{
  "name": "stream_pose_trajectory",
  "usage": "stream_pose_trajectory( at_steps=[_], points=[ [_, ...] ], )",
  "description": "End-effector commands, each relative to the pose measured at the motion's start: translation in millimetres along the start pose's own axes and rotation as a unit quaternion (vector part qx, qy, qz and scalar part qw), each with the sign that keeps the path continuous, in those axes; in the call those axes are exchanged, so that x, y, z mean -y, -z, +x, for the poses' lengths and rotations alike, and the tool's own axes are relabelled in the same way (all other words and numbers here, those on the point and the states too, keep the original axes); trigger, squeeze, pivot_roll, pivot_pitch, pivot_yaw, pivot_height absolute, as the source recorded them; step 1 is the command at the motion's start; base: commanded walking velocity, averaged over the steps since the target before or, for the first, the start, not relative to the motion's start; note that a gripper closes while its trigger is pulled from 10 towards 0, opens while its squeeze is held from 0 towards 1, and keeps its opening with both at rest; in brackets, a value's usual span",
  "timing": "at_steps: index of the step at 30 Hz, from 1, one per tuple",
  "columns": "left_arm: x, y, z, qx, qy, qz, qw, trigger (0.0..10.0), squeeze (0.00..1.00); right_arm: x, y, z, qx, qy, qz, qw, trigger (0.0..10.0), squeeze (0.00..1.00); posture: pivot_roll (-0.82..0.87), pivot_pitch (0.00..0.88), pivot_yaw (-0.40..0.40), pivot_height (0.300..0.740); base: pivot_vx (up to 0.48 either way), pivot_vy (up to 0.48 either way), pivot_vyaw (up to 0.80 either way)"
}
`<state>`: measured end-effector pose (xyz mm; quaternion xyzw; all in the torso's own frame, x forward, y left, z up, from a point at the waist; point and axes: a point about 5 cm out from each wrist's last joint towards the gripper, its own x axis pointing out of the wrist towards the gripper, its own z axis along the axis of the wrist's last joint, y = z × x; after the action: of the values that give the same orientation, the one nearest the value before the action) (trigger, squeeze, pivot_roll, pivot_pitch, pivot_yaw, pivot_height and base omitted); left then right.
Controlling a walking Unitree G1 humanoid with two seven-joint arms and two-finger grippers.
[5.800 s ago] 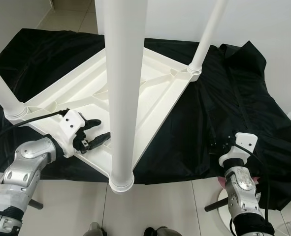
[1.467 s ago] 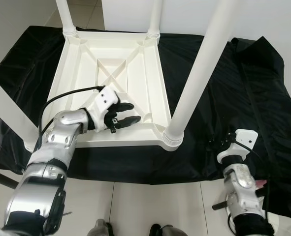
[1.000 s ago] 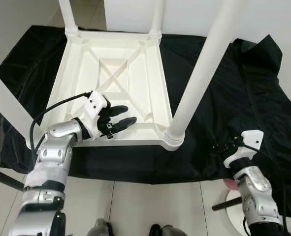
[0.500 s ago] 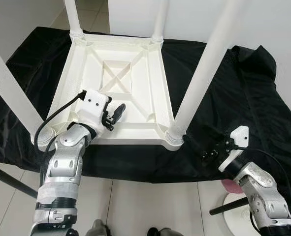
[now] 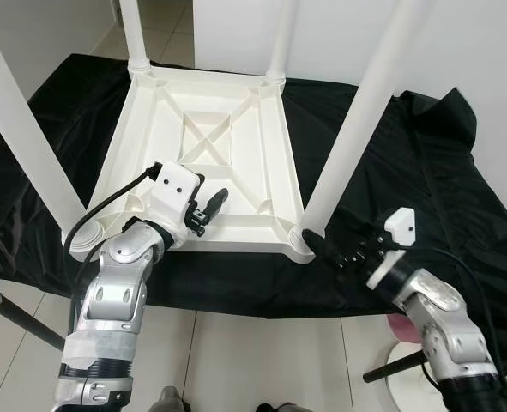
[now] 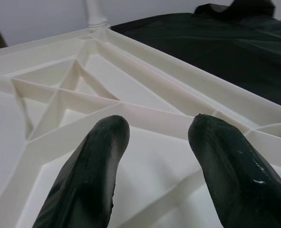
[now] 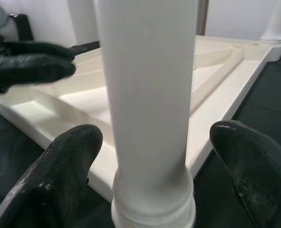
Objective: Building children table
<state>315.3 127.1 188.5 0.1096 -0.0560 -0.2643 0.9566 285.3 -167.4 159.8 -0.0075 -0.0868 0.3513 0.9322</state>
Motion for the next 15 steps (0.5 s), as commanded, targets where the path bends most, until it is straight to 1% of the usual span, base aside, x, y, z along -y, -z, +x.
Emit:
stream_pose_trajectory(
  at_steps=[1,2,4,7,8,10,12,13,14,15],
  points=[
    [4.6,2.8,-2.0,-0.004,0.008,-0.019,1.000,10.0,0.00,2.5,5.5,3.6,-0.008,0.010,-0.001,1.000,10.0,0.00,0.04,0.050,-0.073,0.740,0.000,0.000,0.00],
    [4.6,2.8,-2.0,-0.004,0.008,-0.019,1.000,10.0,0.00,2.5,5.5,3.6,-0.008,0.010,-0.001,1.000,10.0,0.00,0.04,0.050,-0.073,0.740,0.000,0.000,0.00],
    [9.4,3.6,-2.8,-0.004,0.028,-0.030,0.999,10.0,0.00,9.9,6.0,10.2,-0.002,0.032,-0.003,0.999,10.0,0.00,0.04,0.056,-0.073,0.740,0.000,0.000,0.00],
    [12.5,4.8,-3.9,-0.006,0.037,-0.029,0.999,10.0,0.00,17.8,5.4,11.9,-0.001,0.050,-0.009,0.999,10.0,0.00,0.04,0.060,-0.074,0.740,0.000,0.000,0.00],
    [12.5,4.8,-3.9,-0.006,0.037,-0.029,0.999,10.0,0.00,17.8,5.4,11.9,-0.001,0.050,-0.009,0.999,10.0,0.00,0.04,0.060,-0.074,0.740,0.000,0.000,0.00],
    [18.0,6.3,-6.5,-0.008,0.054,-0.030,0.998,10.0,0.00,28.0,5.1,10.9,-0.002,0.072,-0.015,0.997,10.0,0.00,0.04,0.068,-0.077,0.740,0.000,0.000,0.00],
    [18.0,6.3,-6.5,-0.008,0.054,-0.030,0.998,10.0,0.00,28.0,5.1,10.9,-0.002,0.072,-0.015,0.997,10.0,0.00,0.04,0.068,-0.077,0.740,0.000,0.000,0.00],
    [20.4,6.9,-8.3,-0.007,0.062,-0.031,0.998,10.0,0.00,32.8,5.3,9.3,-0.003,0.082,-0.013,0.997,10.0,0.00,0.04,0.071,-0.076,0.740,0.000,0.000,0.00],
    [20.4,6.9,-8.3,-0.007,0.062,-0.031,0.998,10.0,0.00,32.8,5.3,9.3,-0.003,0.082,-0.013,0.997,10.0,0.00,0.04,0.071,-0.076,0.740,0.000,0.000,0.00],
    [22.2,7.9,-9.7,-0.008,0.067,-0.035,0.997,10.0,0.00,36.9,5.6,7.6,-0.003,0.091,-0.015,0.996,10.0,0.00,0.04,0.078,-0.075,0.740,0.000,0.000,0.00]
  ],
)
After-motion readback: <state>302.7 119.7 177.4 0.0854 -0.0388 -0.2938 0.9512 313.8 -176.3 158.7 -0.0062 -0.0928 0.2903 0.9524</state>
